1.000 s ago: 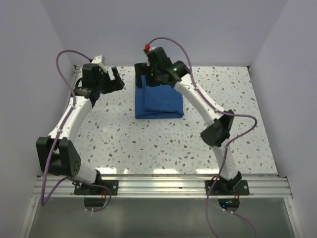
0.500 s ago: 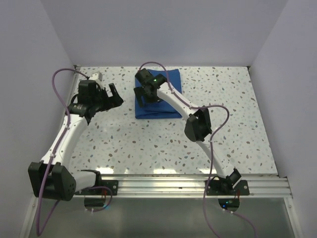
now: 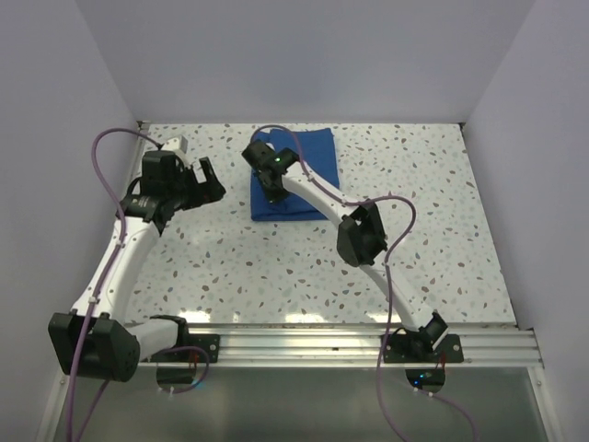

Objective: Open and lay out the surgical kit
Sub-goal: Open the surgical kit at the center of the board.

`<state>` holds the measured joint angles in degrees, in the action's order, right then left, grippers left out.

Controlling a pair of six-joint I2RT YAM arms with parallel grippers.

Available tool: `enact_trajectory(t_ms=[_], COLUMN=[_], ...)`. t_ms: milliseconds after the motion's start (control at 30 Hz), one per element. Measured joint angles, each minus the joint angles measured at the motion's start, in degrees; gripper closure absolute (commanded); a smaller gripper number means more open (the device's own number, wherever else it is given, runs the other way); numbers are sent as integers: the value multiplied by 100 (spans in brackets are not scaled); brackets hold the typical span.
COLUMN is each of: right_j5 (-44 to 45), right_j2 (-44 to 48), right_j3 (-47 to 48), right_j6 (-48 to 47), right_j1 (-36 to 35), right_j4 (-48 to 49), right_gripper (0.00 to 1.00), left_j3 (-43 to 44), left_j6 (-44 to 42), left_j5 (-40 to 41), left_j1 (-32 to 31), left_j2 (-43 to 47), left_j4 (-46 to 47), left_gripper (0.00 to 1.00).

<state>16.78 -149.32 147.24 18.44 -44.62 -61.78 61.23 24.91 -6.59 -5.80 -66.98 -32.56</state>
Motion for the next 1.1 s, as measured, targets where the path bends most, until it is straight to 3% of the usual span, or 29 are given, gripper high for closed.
enact_trajectory(t_ms=[33, 267, 400, 567, 600, 633, 667, 700, 900, 1100], right_j5=[63, 72, 136, 682, 813, 964, 1110, 1285, 1685, 1692], right_j2=[0, 509, 1816, 3615, 3888, 4079, 4232, 4310, 4367, 4645], right_j3=[-4, -417, -1360, -2588, -2894, -3171, -3460, -3696, -4498, -4478], right_j6=[-46, -2, 57, 114, 155, 197, 275, 310, 544, 688], right_j1=[0, 234, 822, 2223, 2490, 2669, 2800, 2883, 3226, 3532], right_j4=[-22, -13, 142, 337, 308, 295, 299, 267, 4, -116], right_gripper=[100, 100, 100, 100, 94, 34, 7, 1, 2, 2], left_j3=[39, 1117, 2603, 4424, 4736, 5021, 5235, 5436, 5770, 6131], left_j6=[-4, -50, -114, -323, -372, -431, -468, -503, -568, -715], left_j5=[0, 297, 654, 997, 1078, 1161, 1244, 1355, 1705, 2107], left_j1=[0, -437, -1150, -2100, -2291, -2494, -2680, -2876, -3703, -3862], left_j2=[-68, -1167, -2295, -4024, -4378, -4741, -5071, -5405, -6824, -7167], left_j4=[-13, -210, -328, -435, -463, -492, -511, -540, -804, -1019], left_gripper=[0, 0, 0, 0, 0, 0, 0, 0, 0, 0])
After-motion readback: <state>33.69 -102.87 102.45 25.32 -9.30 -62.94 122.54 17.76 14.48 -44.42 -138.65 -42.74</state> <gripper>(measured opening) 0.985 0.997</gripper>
